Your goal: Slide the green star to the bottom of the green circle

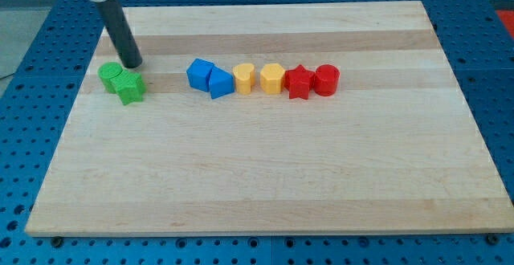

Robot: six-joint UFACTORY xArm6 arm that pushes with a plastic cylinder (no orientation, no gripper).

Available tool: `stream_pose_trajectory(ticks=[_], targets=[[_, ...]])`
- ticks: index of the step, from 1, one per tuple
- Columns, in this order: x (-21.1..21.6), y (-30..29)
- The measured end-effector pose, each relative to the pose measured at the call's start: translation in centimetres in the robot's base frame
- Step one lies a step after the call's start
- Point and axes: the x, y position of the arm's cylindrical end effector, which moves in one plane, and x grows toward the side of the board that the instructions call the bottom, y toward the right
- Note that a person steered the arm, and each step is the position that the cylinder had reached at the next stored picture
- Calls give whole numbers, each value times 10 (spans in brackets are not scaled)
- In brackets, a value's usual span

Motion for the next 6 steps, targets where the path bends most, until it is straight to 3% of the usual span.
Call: stream_pose_trajectory(ticks=[1,2,5,6], targets=[[5,38],[38,40],[92,-11],[96,9]])
